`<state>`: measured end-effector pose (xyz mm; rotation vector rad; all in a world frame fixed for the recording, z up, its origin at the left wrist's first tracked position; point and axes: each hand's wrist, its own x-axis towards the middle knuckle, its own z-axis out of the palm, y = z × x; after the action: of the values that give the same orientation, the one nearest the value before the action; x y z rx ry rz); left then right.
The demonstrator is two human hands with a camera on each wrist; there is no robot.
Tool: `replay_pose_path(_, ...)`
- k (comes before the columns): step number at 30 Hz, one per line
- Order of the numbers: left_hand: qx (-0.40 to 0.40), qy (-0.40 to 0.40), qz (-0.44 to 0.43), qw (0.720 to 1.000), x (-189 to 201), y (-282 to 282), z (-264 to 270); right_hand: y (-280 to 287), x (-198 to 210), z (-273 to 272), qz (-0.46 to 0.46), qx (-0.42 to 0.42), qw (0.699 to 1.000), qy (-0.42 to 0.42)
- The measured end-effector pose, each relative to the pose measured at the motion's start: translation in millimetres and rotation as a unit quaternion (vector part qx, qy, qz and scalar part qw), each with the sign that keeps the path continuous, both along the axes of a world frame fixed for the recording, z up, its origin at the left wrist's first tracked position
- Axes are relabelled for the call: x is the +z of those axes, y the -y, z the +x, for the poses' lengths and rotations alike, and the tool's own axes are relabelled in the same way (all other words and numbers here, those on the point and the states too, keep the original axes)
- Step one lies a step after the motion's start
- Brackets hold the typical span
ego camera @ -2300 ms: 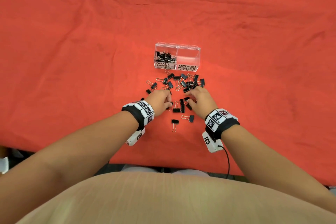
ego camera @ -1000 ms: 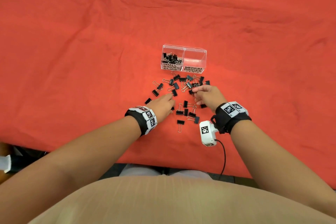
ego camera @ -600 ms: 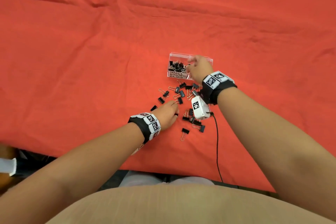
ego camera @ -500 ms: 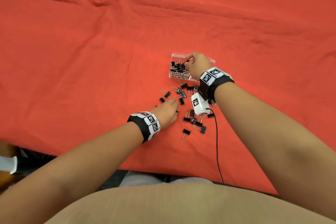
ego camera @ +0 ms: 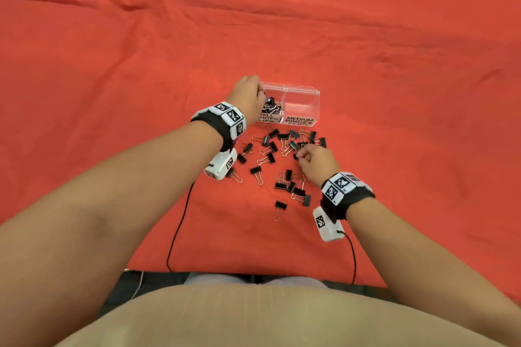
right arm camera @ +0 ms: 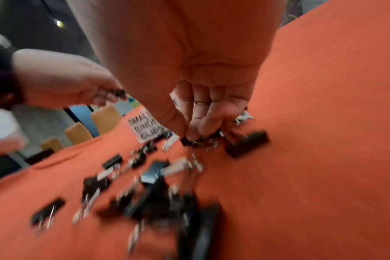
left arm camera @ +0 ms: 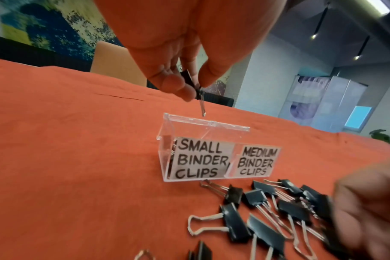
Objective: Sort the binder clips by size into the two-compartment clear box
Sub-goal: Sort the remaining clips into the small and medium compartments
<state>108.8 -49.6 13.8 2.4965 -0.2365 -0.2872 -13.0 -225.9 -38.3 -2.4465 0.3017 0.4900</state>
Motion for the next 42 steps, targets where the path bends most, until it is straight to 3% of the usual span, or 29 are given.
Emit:
replay_pose_path(5, -0.016, -0.027, 0.047, 0.998, -8.4, 10.7, 13.3, 4.3, -7.6, -19.1, 0.049, -0.003, 0.999, -0.015)
replay_pose_path(9, -0.038, 0.032, 0.037, 0.998, -8.0, 17.4, -8.1, 28.0, -5.1, -12.2, 0.065, -0.103, 0.992, 0.016)
replay_pose_path(12, -0.104, 0.04, 0.051, 0.992, -16.5, 30.1, -40.7, 41.5, -5.3, -11.9, 0.042, -0.127, 0.991, 0.025)
replay_pose_path(19, -0.211, -0.042, 0.074, 0.974, -61.5, 43.1, -92.9, 34.8, -10.4, -17.1, -0.01, -0.031, 0.998, 0.052)
replay_pose_path(22, -0.211, -0.029, 0.097, 0.972, -62.8, 34.8, -89.3, 31.2, -13.2, -15.9, -0.033, 0.006, 0.997, 0.068)
replay_pose_path(28, -0.182, -0.015, 0.113, 0.977, -55.9, 29.4, -88.4, 30.8, -18.8, -14.1, -0.073, 0.068, 0.995, 0.024)
replay_pose_path(32, -0.219, -0.022, 0.099, 0.971, -55.6, 50.7, -104.2, 33.5, -18.4, -15.7, -0.024, 0.04, 0.998, 0.041)
replay_pose_path(38, -0.248, -0.057, 0.144, 0.956, -70.0, 60.3, -114.1, 42.4, -18.3, -20.8, 0.05, 0.007, 0.998, 0.031)
replay_pose_path(42, -0.231, -0.057, 0.112, 0.965, -69.2, 55.3, -109.5, 56.1, -11.7, -16.8, 0.154, -0.129, 0.979, 0.033)
